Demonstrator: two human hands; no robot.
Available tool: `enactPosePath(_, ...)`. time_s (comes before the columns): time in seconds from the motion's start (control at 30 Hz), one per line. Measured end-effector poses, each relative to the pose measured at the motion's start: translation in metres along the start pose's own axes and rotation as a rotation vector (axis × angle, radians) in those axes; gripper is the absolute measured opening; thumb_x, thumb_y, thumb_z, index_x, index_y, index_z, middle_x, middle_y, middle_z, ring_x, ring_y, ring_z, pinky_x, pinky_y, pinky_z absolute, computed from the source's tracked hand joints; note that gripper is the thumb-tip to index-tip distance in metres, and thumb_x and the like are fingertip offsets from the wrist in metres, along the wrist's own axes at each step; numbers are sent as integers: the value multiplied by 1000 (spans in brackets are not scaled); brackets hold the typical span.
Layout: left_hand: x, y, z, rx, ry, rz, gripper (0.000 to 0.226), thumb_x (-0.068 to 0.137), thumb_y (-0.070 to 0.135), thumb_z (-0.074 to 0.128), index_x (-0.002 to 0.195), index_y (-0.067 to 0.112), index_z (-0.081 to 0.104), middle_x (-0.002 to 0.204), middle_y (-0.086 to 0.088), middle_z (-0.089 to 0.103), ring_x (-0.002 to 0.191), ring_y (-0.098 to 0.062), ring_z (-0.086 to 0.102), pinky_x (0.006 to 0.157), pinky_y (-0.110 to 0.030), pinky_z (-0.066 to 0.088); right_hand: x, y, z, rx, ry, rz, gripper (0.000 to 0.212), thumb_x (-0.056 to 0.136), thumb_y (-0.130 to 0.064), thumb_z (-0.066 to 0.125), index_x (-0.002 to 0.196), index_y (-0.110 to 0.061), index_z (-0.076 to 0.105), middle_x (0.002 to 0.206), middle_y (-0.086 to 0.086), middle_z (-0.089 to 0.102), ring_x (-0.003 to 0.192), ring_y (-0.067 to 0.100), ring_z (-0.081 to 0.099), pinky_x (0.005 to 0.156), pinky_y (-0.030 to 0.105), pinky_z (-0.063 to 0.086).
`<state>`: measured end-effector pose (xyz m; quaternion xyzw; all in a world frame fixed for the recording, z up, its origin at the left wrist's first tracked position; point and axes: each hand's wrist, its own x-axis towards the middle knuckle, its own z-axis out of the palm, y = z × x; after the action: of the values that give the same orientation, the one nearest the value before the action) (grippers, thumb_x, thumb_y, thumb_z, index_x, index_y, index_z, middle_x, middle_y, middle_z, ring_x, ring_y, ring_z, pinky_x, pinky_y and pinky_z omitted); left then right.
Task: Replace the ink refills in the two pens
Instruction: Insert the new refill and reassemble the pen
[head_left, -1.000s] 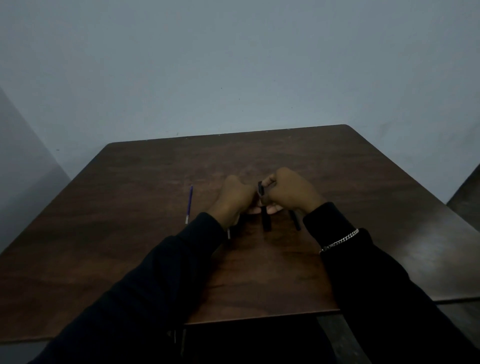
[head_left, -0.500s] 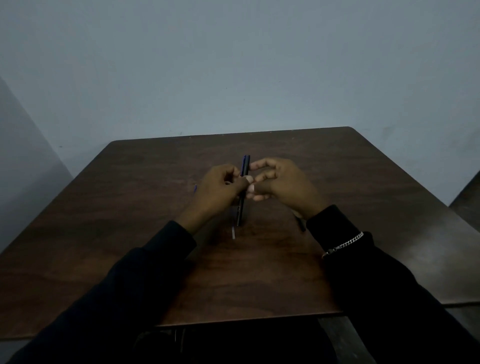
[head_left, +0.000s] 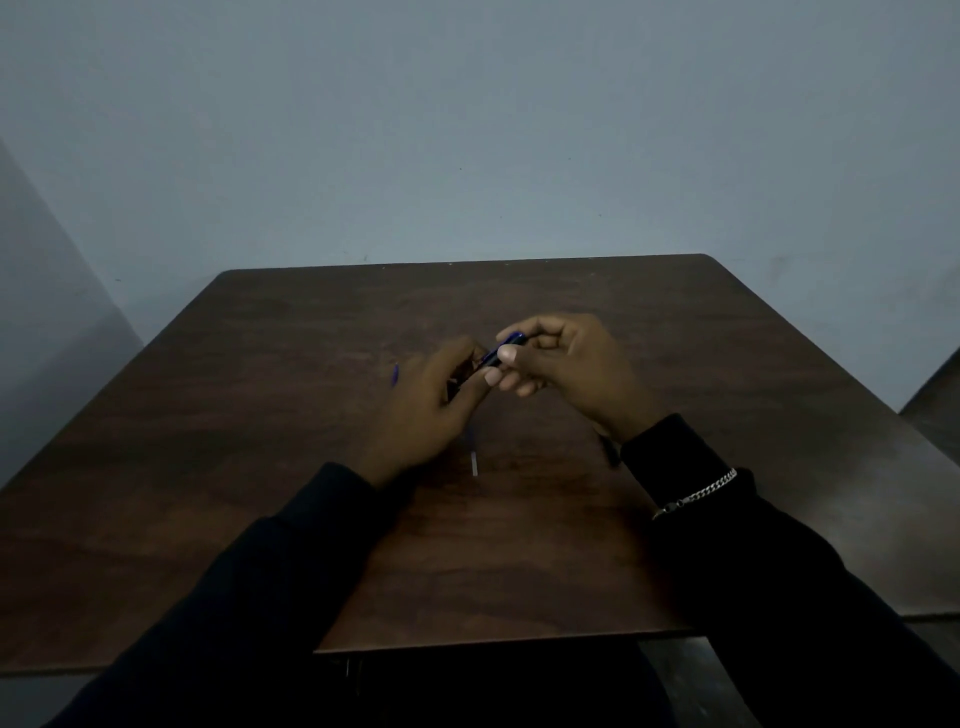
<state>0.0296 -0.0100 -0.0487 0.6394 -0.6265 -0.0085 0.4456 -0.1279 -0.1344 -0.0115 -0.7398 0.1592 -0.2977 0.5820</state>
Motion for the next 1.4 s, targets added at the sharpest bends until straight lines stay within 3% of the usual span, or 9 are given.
enactPosePath(0.1,-3,-2,-2,14,11,15,29,108,35,54,94,12,65,72,0,59,63,-12,56,58,-26,40,0,1,2,-11,-16,-18,16,96,-1,67,110,5,69,85,20,76,70,22,75,58,25,58)
enactPosePath(0.3,-3,-7,0,-20,17,-18,33,109,34,53,90,11,66,73,-4,65,67,-21,65,63,-48,49,0,2,4,0,-26,-47,16,95,-1,67,109,6,69,85,18,75,69,20,74,58,24,58)
enactPosePath(0.43,-3,-7,0,-21,69,25,31,109,30,55,86,13,66,68,1,60,59,-11,55,56,-35,40,0,2,4,50,-30,-29,18,94,-1,68,109,9,70,90,27,75,71,21,74,60,23,58)
enactPosePath(0.73,-4,0,1,-117,151,6,29,107,29,62,125,14,78,96,-2,81,80,-26,73,69,-48,56,0,7,4,257,-14,-11,15,93,-3,69,106,3,72,83,14,71,70,15,66,58,22,53)
enactPosePath(0.87,-4,2,5,-39,161,12,29,108,32,59,110,11,80,74,6,67,62,-6,56,58,-22,38,2,7,6,230,14,-52,10,95,-7,67,103,-6,73,87,9,75,78,16,71,57,25,54)
enactPosePath(0.97,-3,2,5,-16,147,-34,53,107,49,50,97,5,78,71,-9,66,61,-17,57,57,-29,37,3,0,-1,329,115,-47,9,101,-8,59,102,-7,68,92,7,76,79,17,73,55,23,54)
enactPosePath(1.07,-5,-2,3,-7,144,-54,56,107,50,50,94,2,75,69,-12,64,58,-15,54,56,-30,36,3,-7,-17,378,202,10,12,104,-13,55,107,-6,65,93,6,75,75,15,73,53,22,53)
enactPosePath(1.23,-5,-1,-1,-42,184,-72,45,109,44,54,95,7,76,72,-14,65,64,-22,59,61,-42,43,5,2,-20,-177,261,96,33,100,-16,64,133,-12,63,90,6,77,70,12,71,54,25,56)
enactPosePath(1.4,-5,7,-3,-49,152,-66,41,109,38,55,95,5,75,69,-15,61,63,-23,55,58,-34,38,6,16,-6,-526,217,218,23,91,-19,75,112,-14,67,90,7,74,75,21,73,60,32,60)
